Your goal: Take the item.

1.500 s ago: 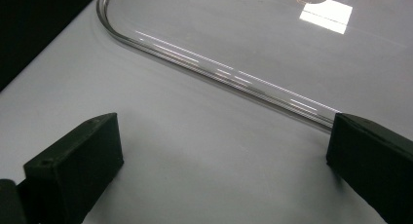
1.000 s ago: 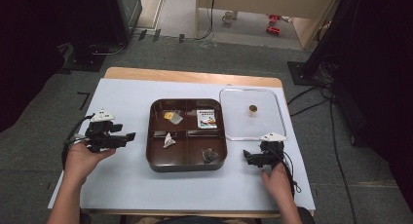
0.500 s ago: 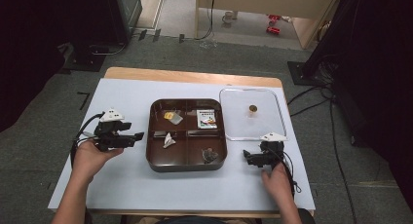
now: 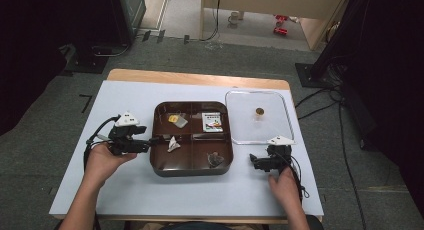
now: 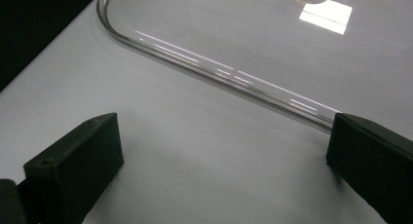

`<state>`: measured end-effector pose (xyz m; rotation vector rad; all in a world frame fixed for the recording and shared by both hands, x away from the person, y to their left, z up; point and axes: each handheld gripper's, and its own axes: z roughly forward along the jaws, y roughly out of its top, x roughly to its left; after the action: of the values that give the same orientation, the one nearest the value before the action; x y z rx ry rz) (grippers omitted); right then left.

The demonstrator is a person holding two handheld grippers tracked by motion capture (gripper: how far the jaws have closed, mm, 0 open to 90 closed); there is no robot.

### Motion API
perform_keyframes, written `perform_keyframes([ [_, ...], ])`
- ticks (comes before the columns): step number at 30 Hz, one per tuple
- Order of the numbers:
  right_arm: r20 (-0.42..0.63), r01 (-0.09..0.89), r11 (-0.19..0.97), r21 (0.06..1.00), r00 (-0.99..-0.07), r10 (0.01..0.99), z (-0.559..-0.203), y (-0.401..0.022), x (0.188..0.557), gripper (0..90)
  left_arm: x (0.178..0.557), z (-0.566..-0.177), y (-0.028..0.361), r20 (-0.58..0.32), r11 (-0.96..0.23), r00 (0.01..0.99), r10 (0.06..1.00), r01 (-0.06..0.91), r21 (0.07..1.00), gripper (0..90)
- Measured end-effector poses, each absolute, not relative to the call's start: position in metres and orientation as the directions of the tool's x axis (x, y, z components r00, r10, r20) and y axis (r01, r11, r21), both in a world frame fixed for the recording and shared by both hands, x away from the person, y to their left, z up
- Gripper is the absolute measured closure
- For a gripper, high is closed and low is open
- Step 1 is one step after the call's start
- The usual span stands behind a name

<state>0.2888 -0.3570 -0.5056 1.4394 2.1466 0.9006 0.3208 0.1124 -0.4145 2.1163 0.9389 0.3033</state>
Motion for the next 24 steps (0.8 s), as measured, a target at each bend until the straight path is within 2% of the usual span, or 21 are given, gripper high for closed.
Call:
perform_keyframes([
  [12, 0.023, 0.662, 0.261, 0.702, -0.388, 0.921, -0.506, -0.357, 0.289, 0.0, 0.319, -0.42, 0.092, -0.064, -0.465, 0.742, 0.667, 0.483, 0.742, 40.5],
  [16, 0.024, 0.663, 0.261, 0.702, -0.388, 0.921, -0.506, -0.357, 0.289, 0.0, 0.321, -0.423, 0.084, -0.057, -0.494, 0.744, 0.666, 0.497, 0.713, 39.2],
  [24, 0.024, 0.663, 0.261, 0.702, -0.388, 0.922, -0.506, -0.357, 0.289, 0.0, 0.327, -0.427, 0.071, -0.063, -0.529, 0.755, 0.653, 0.515, 0.675, 43.1],
])
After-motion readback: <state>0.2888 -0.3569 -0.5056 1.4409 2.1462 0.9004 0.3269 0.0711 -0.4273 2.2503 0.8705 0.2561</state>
